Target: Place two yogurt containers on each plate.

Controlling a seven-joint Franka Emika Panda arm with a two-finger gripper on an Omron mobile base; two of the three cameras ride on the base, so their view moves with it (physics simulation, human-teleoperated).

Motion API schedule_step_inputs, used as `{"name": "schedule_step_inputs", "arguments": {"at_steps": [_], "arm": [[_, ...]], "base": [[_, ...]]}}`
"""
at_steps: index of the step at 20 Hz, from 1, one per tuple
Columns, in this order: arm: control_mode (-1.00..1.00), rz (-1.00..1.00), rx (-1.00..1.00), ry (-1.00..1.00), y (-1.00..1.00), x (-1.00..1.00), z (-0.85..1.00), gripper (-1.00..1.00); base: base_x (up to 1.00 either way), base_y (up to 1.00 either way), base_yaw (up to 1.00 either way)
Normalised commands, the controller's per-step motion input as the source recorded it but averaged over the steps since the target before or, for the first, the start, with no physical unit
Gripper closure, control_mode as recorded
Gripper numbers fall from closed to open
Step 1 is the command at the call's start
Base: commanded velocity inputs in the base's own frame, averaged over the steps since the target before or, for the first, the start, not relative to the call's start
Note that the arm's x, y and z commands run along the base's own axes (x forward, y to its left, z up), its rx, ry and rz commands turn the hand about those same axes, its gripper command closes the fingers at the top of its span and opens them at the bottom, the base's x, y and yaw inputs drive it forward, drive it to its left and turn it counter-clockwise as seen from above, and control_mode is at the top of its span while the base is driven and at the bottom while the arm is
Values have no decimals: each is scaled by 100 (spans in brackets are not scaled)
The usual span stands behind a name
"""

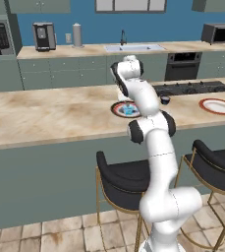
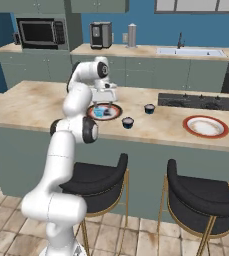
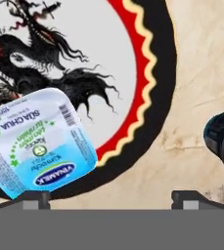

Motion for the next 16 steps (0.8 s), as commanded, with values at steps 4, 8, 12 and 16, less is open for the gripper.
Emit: {"name": "schedule_step_inputs", "arguments": {"at_steps": [4,8,12,16], "arm": [[-100,0,35,-64,0,-100,4,-100],[-100,0,19,-61,0,-100,-20,-100],[-100,-1,3,-44,-3,-100,34,-100],[-100,-7,-15,-7,-25,-91,63,-100]], "base": [[0,0,0],[0,0,0],[0,0,0],[0,0,0]]}}
